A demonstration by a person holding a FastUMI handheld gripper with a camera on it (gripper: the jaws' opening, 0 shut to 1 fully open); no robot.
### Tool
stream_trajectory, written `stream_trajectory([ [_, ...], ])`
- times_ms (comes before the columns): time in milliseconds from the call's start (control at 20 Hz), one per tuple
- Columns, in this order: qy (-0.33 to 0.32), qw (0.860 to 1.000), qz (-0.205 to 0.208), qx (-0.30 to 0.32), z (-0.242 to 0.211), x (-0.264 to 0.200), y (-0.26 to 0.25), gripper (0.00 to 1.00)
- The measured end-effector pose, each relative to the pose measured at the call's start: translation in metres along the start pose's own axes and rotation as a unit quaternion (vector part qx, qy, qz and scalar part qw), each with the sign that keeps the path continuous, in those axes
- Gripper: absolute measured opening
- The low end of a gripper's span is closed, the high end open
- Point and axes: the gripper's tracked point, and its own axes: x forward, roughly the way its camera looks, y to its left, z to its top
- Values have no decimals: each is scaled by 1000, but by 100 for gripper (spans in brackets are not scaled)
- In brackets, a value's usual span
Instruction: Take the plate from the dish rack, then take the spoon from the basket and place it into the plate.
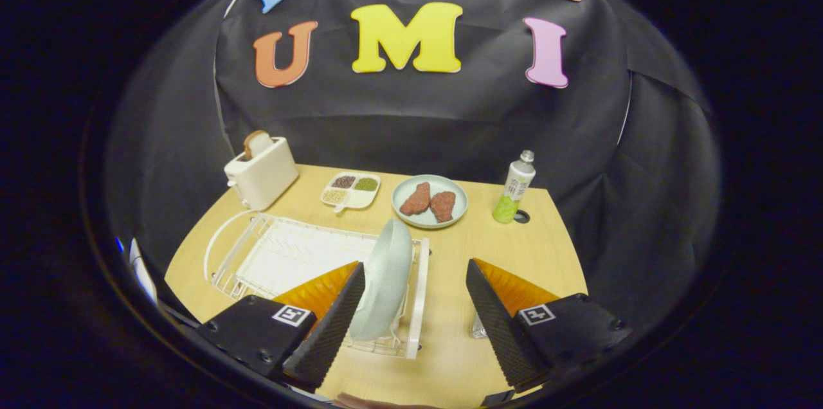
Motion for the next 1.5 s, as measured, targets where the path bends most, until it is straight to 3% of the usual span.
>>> stream_trajectory([
  [200, 67, 998, -8, -12, 7, 32, 8, 97],
  [400, 121, 990, -71, 7, 13, 49, -3, 70],
  [550, 146, 985, -91, -14, 14, 51, 9, 49],
  [600, 154, 982, -108, -18, 12, 50, 10, 45],
  [700, 170, 973, -151, -37, 7, 45, 6, 29],
  [800, 168, 966, -189, -61, 10, 36, 11, 23],
  [1050, 152, 953, -250, -80, 15, 16, 31, 16],
  [1150, 144, 953, -256, -74, 15, 10, 37, 16],
  [1300, 108, 948, -290, -72, 28, -12, 21, 16],
  [1500, 71, 964, -255, -41, 36, -56, 30, 13],
])
